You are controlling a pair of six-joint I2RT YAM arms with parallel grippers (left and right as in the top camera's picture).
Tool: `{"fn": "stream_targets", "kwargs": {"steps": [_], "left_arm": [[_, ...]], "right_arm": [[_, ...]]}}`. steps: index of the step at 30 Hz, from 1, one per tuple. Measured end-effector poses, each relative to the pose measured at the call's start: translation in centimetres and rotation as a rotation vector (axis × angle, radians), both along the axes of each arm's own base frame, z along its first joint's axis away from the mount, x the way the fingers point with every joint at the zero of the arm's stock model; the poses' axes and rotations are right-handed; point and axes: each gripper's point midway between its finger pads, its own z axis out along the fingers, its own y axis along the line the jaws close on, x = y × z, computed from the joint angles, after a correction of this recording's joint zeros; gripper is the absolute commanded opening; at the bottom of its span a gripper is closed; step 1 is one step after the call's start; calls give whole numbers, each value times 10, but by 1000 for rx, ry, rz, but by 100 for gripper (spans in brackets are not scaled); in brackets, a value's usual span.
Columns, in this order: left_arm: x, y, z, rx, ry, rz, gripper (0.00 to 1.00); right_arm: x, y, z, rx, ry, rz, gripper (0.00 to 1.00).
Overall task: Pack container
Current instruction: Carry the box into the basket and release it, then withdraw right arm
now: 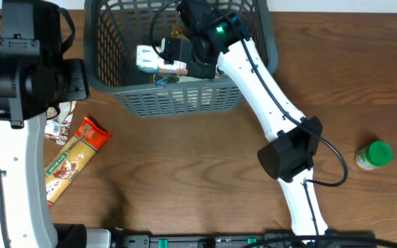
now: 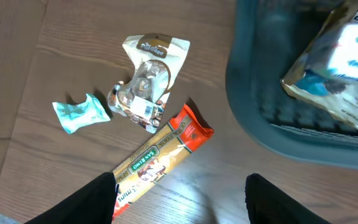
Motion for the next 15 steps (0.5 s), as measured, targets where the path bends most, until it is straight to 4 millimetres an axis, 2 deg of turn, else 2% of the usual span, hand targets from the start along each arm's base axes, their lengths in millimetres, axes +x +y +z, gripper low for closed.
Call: {"fn": "stream_targets", "kwargs": {"steps": [2,3,4,11,13,15], "left_arm": [[0,0,0,0,0,0,66],[0,0,0,0,0,0,66],[0,0,0,0,0,0,66],[0,0,0,0,0,0,66],[0,0,0,0,0,0,66],[0,0,0,0,0,0,66]], "right_arm": [[-2,1,-3,5,13,7,43],[-2,2,-3,11,17,5,87],[-3,3,-2,18,21,3,99],[-5,4,5,40,19,-15,99],[-5,4,16,53,-3,-19,99],[-5,3,37,83,-41,-28,99]]}}
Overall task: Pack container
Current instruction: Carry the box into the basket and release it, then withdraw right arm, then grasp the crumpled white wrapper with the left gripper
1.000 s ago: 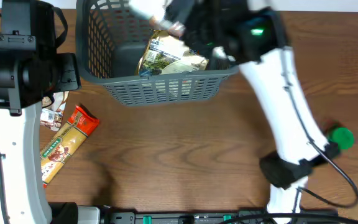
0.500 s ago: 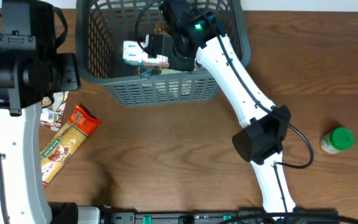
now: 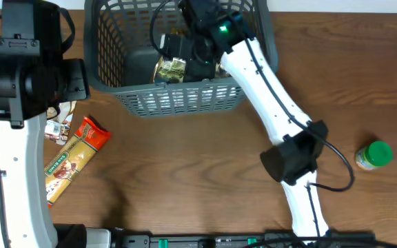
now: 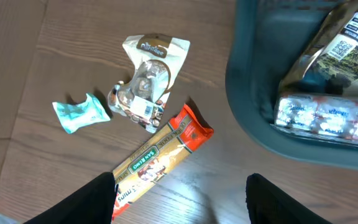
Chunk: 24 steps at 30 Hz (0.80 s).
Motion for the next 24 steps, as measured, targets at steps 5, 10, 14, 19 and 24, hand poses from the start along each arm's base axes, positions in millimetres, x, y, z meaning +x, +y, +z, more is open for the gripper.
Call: {"fn": "stream_targets", "kwargs": {"steps": [5,10,14,19,24], "left_arm": [[0,2,0,9,-1,6,66],[-2,17,1,9,-6,69,74],[-7,43,1,3,-10,170,80],[-10,75,3,16,-23,246,84],[12,108,0,67,-36,241,86]], "right_arm": [[7,-10,119,223,-257,-148,99],[-11,-98,253,505,-471,-465,99],[-38,-205,305,654,-551,-808,99],[-63,-281,288,677,-483,-1126,99],[-62,-314,261,643,-412,-1284,99]]}}
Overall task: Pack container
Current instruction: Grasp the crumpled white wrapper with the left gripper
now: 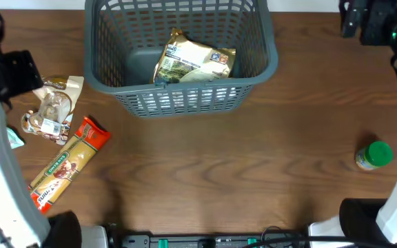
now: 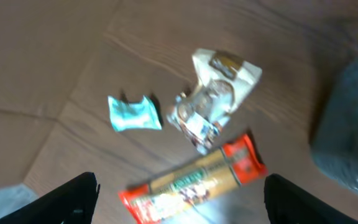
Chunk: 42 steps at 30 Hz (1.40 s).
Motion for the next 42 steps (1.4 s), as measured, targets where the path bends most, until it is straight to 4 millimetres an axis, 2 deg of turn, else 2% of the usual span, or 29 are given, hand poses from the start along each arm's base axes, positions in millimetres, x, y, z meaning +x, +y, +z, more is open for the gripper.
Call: {"fn": "stream_targets", "kwargs": {"steps": [2,4,10,14,20,25,28,33,42], "left_arm": [[12,13,-14,5,44,-1,86],[23,25,-37,-8,115,-1,92],[51,55,-132,-115,340,18,96],[62,68,-181,-153,411,23,96],[78,75,-229,-133,414,-53,97],[75,67,-271,-129,468,-170,98],[75,61,-293,-122,483,-262,99],[72,52,-315,-117,509,-383,98],[82,53,-333,-86,480,-467,98]], "right_arm": [[2,-3,-5,3,15,-10,99],[3,-3,-6,2,18,-8,99],[3,-5,-4,-7,12,-6,99],[3,-11,-4,-8,13,-23,99],[-2,-19,-10,-6,41,-42,99],[-2,-21,-11,-3,44,-50,99],[0,-22,-13,0,49,-52,99],[9,-22,-23,2,75,-52,99],[16,-22,-32,5,99,-51,99]]}}
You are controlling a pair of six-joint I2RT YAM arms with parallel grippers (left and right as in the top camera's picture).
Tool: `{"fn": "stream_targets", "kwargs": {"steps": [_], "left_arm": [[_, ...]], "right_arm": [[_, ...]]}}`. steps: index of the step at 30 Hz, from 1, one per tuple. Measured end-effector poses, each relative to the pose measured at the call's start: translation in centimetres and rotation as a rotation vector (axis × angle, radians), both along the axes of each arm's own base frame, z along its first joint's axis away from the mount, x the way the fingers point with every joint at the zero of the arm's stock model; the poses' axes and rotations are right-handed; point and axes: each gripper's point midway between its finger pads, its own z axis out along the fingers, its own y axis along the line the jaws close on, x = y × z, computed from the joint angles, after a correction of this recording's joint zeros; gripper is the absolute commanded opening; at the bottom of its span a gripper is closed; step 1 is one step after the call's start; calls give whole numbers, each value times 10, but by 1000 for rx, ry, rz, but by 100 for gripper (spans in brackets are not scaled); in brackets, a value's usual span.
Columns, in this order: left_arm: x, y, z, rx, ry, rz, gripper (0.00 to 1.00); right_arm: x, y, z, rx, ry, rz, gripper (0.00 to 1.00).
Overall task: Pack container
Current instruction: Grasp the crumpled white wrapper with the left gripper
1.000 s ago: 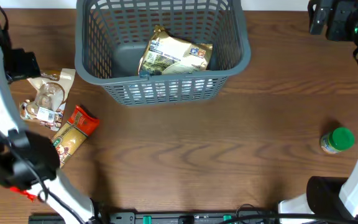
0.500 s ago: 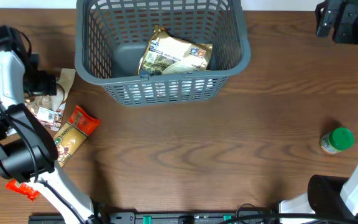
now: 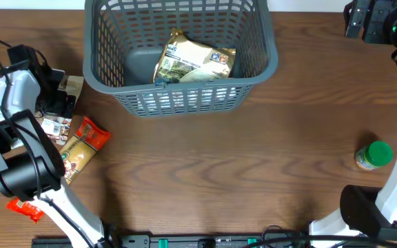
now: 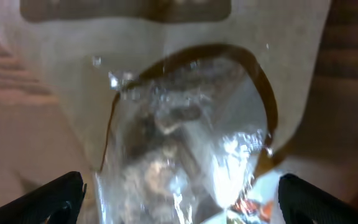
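The grey basket (image 3: 109, 69) stands at the back centre with a gold and dark snack bag (image 3: 191, 62) inside. My left gripper (image 3: 50, 96) is low over a cream pouch with a clear window (image 4: 179, 118), left of the basket. It is open, and its dark fingertips (image 4: 48, 199) stand on either side of the pouch without touching it. A red-ended pasta packet (image 3: 81, 145) lies just in front of the pouch. My right arm (image 3: 378, 21) is at the far right corner, and its jaws cannot be made out.
A green-lidded jar (image 3: 374, 155) lies on the table at the right. The basket's left wall is close to my left arm. The left arm's links (image 3: 19, 158) cover the table's left edge.
My left gripper was high above the pouch, a teal wrapper and the pasta packet. Now it is close over the cream pouch, still open. The right arm has not moved.
My right gripper held a white and blue pack over the basket. Then the pack lay inside by the front wall, beside the gold bag. Later the right arm was at the far right corner and the left arm had shifted left. Now the left gripper straddles the pouch.
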Motion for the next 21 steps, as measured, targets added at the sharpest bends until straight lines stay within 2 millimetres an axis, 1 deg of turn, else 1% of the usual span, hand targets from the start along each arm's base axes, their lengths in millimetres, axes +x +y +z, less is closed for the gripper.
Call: {"fn": "stream_targets", "kwargs": {"steps": [4,8,9,12,14,16,17,18,21], "left_arm": [[3,3,-16,-11,4,-5,98],[7,5,-17,-15,-7,-3,99],[7,5,-18,-16,-6,-3,97],[6,4,-19,-23,0,4,70],[5,4,-20,-24,3,8,44],[5,5,-21,-19,4,21,26],[5,5,-22,-20,4,27,14],[5,5,-21,-21,4,32,6],[3,3,-17,-27,10,48,6]], "right_arm": [[-1,0,-1,3,5,-1,99],[-2,0,-3,4,15,-1,99],[-3,0,-3,4,17,-1,99],[-3,0,-4,4,18,-1,99],[-3,0,-4,4,19,-1,99],[-3,0,-4,4,20,-1,99],[-3,0,-4,4,20,-1,99],[-3,0,-4,4,21,-1,99],[-4,0,-5,5,25,-1,99]]}}
